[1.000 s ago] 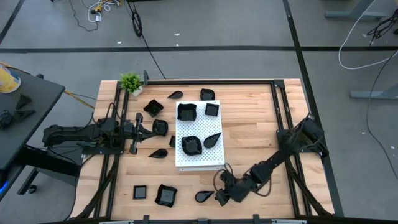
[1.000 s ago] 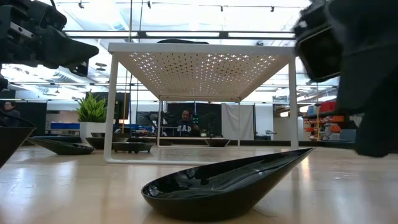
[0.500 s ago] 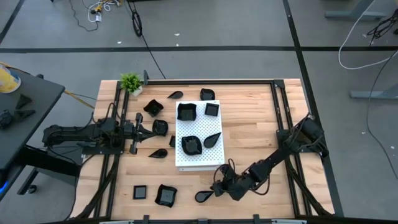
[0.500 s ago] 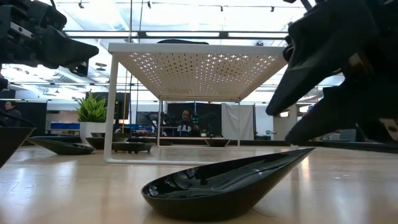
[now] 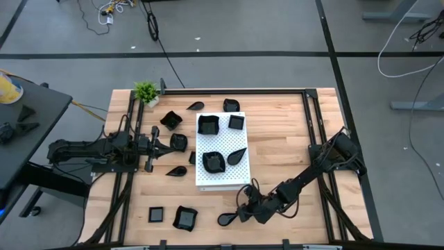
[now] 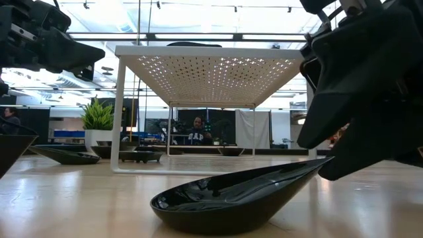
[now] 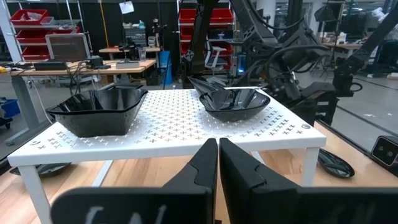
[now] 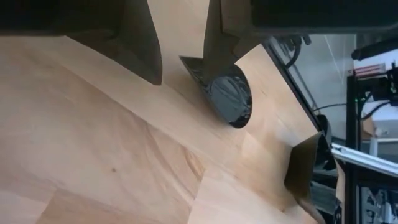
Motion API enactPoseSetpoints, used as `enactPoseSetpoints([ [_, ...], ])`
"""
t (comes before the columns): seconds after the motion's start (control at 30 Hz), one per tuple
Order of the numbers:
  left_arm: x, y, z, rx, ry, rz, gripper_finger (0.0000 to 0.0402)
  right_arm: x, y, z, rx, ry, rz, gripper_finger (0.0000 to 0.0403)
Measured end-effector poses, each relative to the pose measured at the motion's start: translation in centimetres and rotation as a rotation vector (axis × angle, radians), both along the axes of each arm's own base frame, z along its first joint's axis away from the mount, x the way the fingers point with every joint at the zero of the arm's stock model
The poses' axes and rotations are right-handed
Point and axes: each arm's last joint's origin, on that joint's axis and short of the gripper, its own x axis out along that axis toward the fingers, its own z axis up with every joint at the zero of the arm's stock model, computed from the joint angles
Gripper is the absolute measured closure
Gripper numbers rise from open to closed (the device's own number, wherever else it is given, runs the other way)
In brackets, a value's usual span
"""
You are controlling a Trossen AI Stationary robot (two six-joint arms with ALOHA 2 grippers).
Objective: Pick & Place Mini shaped plates
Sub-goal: Stack the black drop shaped plate on top of the other black drop shaped plates on the shelf
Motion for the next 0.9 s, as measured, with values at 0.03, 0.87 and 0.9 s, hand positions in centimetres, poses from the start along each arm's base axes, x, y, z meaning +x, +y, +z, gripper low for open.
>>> enactPoseSetpoints([
  [0.03, 0.00, 0.00, -0.01, 0.000, 0.000, 0.000, 0.0381, 0.00, 0.01, 0.00, -0.004, 0.000, 0.007, 0.0282],
  [0.87, 0.00, 0.00, 0.00, 0.000, 0.000, 0.000, 0.0381, 0.03, 0.16, 0.05, -0.008, -0.004, 0.068, 0.0336],
  [0.9, 0.00, 0.00, -0.01, 0.000, 0.000, 0.000, 0.0381, 0.04, 0.16, 0.05, -0.011, -0.005, 0.072, 0.0342],
])
